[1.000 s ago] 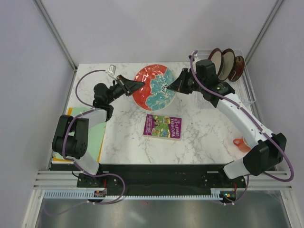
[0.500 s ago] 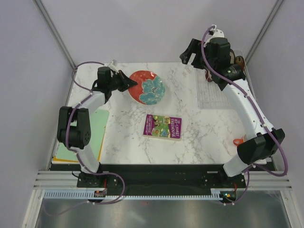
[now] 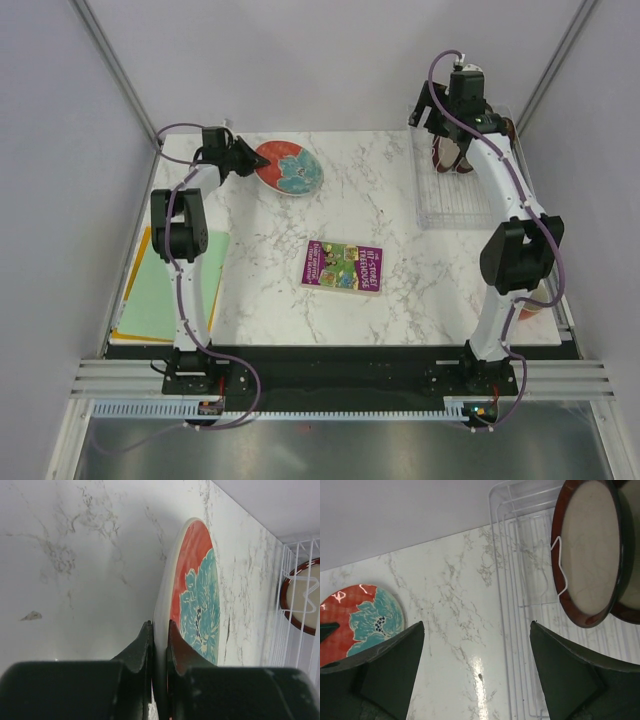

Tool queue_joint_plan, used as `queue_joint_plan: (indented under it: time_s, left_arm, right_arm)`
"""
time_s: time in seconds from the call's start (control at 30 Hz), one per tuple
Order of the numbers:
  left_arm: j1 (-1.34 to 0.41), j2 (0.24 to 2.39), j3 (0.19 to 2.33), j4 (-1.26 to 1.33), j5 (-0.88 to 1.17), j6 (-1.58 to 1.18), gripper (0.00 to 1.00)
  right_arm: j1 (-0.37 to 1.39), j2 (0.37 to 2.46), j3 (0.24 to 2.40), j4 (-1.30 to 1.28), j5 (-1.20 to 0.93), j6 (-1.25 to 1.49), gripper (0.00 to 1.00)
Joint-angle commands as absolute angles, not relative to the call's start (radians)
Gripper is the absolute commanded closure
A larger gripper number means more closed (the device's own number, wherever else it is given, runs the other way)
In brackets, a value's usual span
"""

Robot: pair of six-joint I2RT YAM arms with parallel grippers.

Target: Unload the plates from the dish rack

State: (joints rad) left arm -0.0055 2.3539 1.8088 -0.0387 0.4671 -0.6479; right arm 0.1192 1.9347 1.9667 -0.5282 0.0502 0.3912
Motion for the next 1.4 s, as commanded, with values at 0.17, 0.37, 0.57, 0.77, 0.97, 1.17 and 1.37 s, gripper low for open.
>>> queue_joint_plan:
  time_s: [0.17,0.37,0.57,0.77,0.97,1.17,1.37]
  left_arm:
    - [-0.002,2.425,1.948,0.005,0.54,-0.693,0.93]
    - [-0.002,2.418,1.899,-0.061,0.509,-0.687,0.65]
    - [-0.002,2.411,1.856,-0.092,0.497,-0.684,0.41]
    - [-0.002,2.405,1.855,-0.178,0.427,-0.666,0.18]
    - [-0.002,2.346,1.809,-0.23,0.321,-0.621,0.04]
    - [-0.002,2.292,1.787,-0.29,0.215,-0.581,0.03]
    - [-0.002,2.257,1.76,-0.319,0.193,-0.571,0.04]
  right_arm:
    - [0.091,2.025,2.18,-0.593,0.203,0.293,0.07]
    - [0.091,2.111,2.276,-0.66,0.392,0.184,0.07]
    - [0.091,2.14,2.284,-0.652,0.584,0.121,0.07]
    - [0.091,2.175,2.296,-0.63,0.64,0.066,0.06]
    - [0.086,2.22,2.302,-0.618,0.663,0.041,0.05]
    - [0.08,2.261,2.313,-0.594,0.657,0.032,0.07]
    - [0.074,2.333,2.373,-0.577,0.658,0.023,0.17]
